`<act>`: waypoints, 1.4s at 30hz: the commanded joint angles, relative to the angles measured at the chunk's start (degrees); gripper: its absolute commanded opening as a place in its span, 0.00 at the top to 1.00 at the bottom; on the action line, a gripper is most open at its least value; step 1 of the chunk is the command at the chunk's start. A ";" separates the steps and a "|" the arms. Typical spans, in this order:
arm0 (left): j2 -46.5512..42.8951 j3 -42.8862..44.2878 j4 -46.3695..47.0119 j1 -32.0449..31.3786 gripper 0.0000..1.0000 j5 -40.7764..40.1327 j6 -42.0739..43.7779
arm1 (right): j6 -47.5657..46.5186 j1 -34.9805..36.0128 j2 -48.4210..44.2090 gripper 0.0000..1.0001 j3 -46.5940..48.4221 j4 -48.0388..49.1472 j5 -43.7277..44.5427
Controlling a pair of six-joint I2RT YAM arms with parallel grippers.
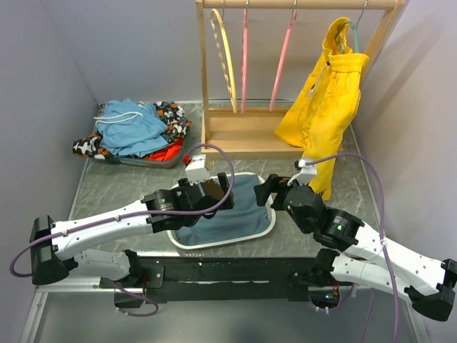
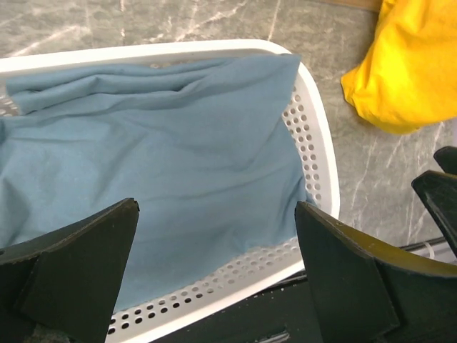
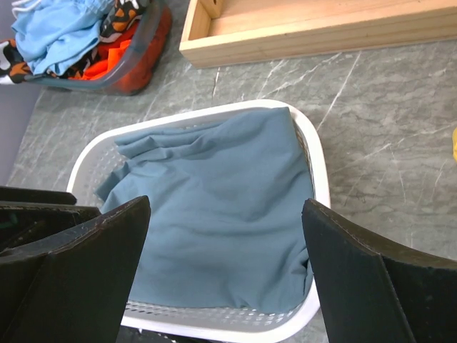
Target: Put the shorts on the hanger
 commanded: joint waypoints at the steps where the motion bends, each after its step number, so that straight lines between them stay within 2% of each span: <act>1: -1.06 2.46 -3.79 0.33 0.03 -3.32 -2.57 | -0.84 -0.08 0.80 0.06 -0.06 1.45 0.01; 7: -0.97 4.39 -5.20 1.03 0.04 -2.70 -3.10 | -1.72 -0.08 3.08 0.06 1.26 0.75 -1.31; 16: -3.16 6.77 -8.54 9.02 0.04 -0.07 -2.31 | -3.82 -0.08 6.24 0.05 2.40 2.50 -5.16; 20: -4.48 7.38 -8.29 17.01 0.04 3.09 0.05 | -5.32 1.40 11.34 0.05 5.13 4.52 -8.07; 26: -3.87 9.23 -8.46 25.10 0.03 7.04 2.52 | -4.98 5.18 25.04 0.04 11.54 5.49 -8.00; 30: -3.16 9.23 -6.88 28.98 0.04 11.00 3.84 | -1.02 5.02 30.06 0.03 9.62 6.45 -5.71; 35: -2.11 8.97 -6.09 31.62 0.04 13.11 5.16 | 5.39 0.37 29.90 0.01 2.16 4.00 -2.81; 37: -1.93 8.71 -5.82 32.06 0.03 13.29 5.51 | 7.76 -4.29 27.80 0.00 -1.89 1.90 -1.93; 42: -2.37 7.74 -5.30 33.55 0.04 14.26 6.04 | 9.88 -16.15 14.18 0.00 -9.18 -2.50 -2.54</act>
